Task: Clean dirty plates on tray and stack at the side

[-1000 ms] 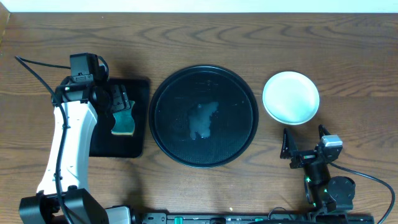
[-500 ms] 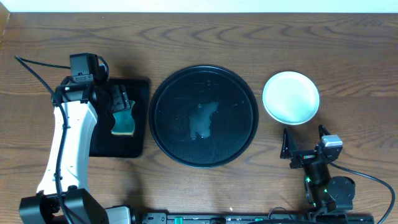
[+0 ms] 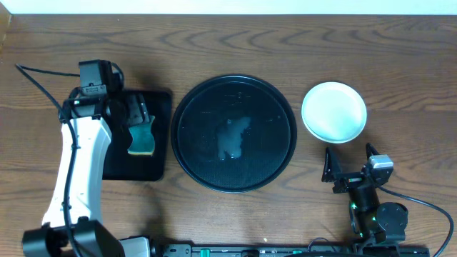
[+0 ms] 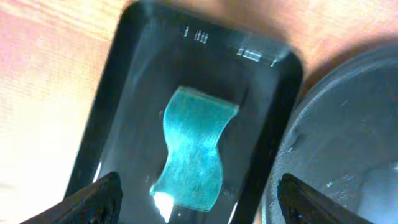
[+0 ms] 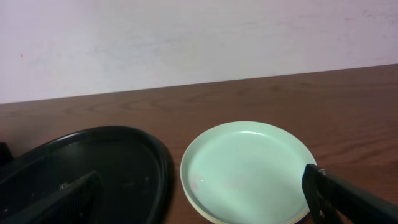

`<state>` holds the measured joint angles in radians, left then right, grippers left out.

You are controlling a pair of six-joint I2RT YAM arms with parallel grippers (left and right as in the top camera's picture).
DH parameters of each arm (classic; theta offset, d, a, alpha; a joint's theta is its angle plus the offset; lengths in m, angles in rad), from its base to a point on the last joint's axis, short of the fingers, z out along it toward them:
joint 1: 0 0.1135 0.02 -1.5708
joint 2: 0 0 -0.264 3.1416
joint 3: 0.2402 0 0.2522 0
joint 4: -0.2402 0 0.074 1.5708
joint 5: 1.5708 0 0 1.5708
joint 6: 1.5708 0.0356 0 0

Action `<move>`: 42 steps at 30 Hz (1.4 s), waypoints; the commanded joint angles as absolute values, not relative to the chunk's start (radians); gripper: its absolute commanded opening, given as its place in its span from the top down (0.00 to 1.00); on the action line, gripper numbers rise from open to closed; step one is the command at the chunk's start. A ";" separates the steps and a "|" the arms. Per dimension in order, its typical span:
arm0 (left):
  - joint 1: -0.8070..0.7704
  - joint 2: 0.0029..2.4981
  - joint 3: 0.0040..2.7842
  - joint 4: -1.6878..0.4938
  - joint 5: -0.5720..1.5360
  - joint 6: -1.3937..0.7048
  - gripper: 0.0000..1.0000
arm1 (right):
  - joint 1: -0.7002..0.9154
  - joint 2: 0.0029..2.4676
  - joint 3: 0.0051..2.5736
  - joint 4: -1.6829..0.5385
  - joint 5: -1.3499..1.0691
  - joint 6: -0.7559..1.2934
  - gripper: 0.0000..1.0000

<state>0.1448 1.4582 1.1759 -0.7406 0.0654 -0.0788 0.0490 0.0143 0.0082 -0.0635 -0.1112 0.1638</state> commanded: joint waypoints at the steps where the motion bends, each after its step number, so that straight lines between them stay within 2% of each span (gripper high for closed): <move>1: 0.123 1.346 1.149 -0.669 0.097 -0.083 0.20 | 0.045 0.005 0.006 -0.066 -0.105 0.149 0.01; 12: -0.025 0.889 0.736 -0.178 0.094 0.180 0.20 | 0.045 0.005 0.006 -0.066 -0.105 0.149 0.01; 24: -0.023 0.394 0.335 -0.063 0.033 0.179 0.20 | 0.045 0.005 0.006 -0.066 -0.105 0.149 0.01; 34: -0.023 0.184 0.078 0.166 0.033 0.179 0.20 | 0.045 0.005 0.006 -0.066 -0.105 0.149 0.01; 42: -0.023 0.043 0.004 0.110 0.033 0.179 0.20 | 0.045 0.005 0.006 -0.066 -0.105 0.149 0.01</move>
